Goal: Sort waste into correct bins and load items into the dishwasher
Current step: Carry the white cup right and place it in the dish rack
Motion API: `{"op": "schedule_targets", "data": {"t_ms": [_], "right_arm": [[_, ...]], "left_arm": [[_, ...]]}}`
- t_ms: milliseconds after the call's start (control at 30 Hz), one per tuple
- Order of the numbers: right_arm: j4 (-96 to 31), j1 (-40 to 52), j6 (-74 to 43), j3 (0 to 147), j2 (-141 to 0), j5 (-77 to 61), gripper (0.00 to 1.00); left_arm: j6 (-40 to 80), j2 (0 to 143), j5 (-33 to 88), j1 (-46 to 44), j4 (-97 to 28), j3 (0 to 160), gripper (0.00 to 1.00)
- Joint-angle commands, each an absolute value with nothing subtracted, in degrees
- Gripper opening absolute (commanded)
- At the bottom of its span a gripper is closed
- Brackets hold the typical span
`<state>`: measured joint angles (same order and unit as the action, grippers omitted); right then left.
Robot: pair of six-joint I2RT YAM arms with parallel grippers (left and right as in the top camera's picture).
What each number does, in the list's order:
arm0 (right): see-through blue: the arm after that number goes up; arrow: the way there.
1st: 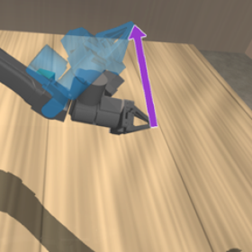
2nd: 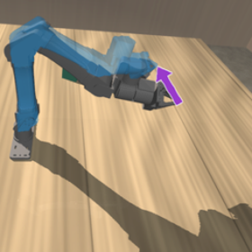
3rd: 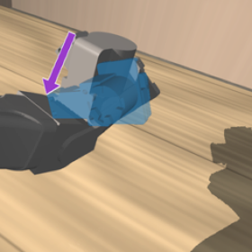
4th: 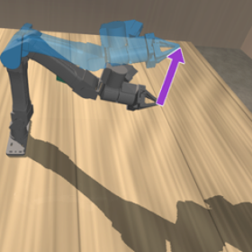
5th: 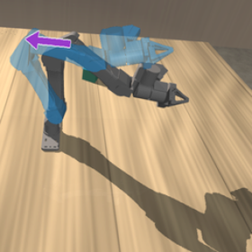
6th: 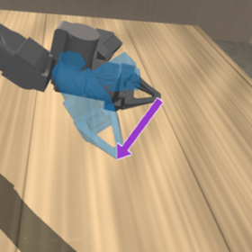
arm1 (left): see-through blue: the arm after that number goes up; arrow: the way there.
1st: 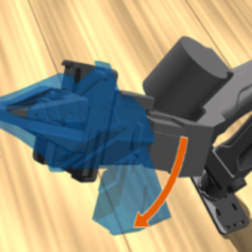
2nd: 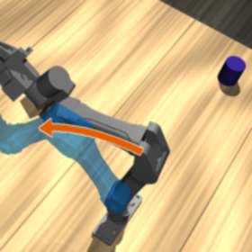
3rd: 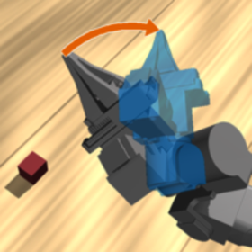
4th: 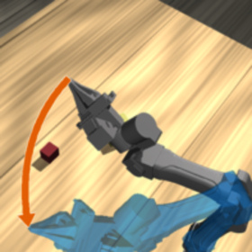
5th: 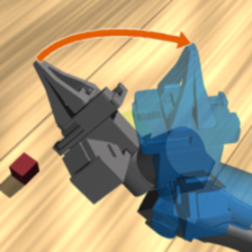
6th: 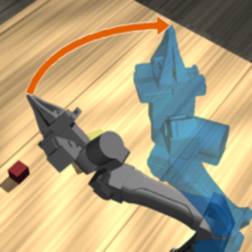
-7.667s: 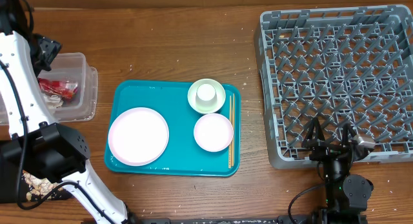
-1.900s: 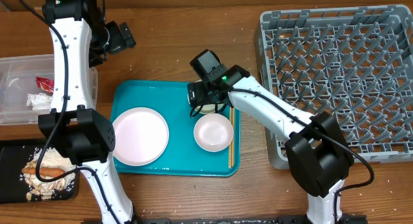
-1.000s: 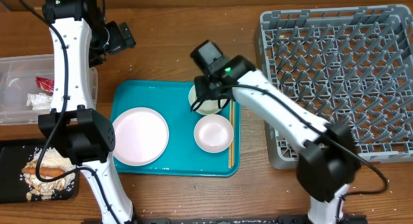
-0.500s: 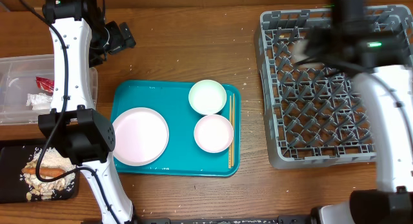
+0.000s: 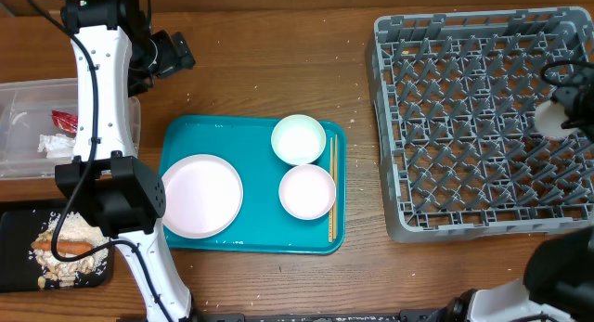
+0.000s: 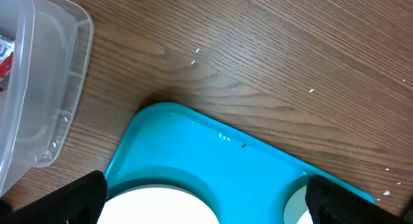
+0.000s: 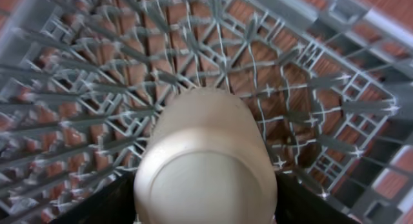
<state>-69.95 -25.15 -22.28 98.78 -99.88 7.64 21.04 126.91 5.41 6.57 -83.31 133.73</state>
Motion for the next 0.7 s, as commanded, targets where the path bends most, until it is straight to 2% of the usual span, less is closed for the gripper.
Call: {"op": "schedule_targets", "data": {"t_ms": [0,167,400,567,667], "right_arm": [[-70.2,-24.8,-22.3,98.3,-101.7,6.3,0.84],[-72.2,-24.6,-22.3,98.3,-101.6,6.3,0.9],[-75.8,-23.9,-22.0,98.3,-97.6,-2.8,0.9],[-74.1,-19.3,-15.6,98.3,-91.4,-18.5,0.89],[-71.9,-12.7,-13.0,98.3,-88.8,-24.3,0.89]], "left_arm": [[21.5,126.9,5.8,6.3,-83.3,133.7,1.0],[21.5,126.9,5.8,6.3,-83.3,133.7,1.0],[21.5,126.9,5.8,6.3,-83.3,133.7,1.0],[21.5,126.9,5.8,6.3,-83.3,133.7,1.0],[21.5,126.9,5.8,6.3,-83.3,133.7,1.0]]}}
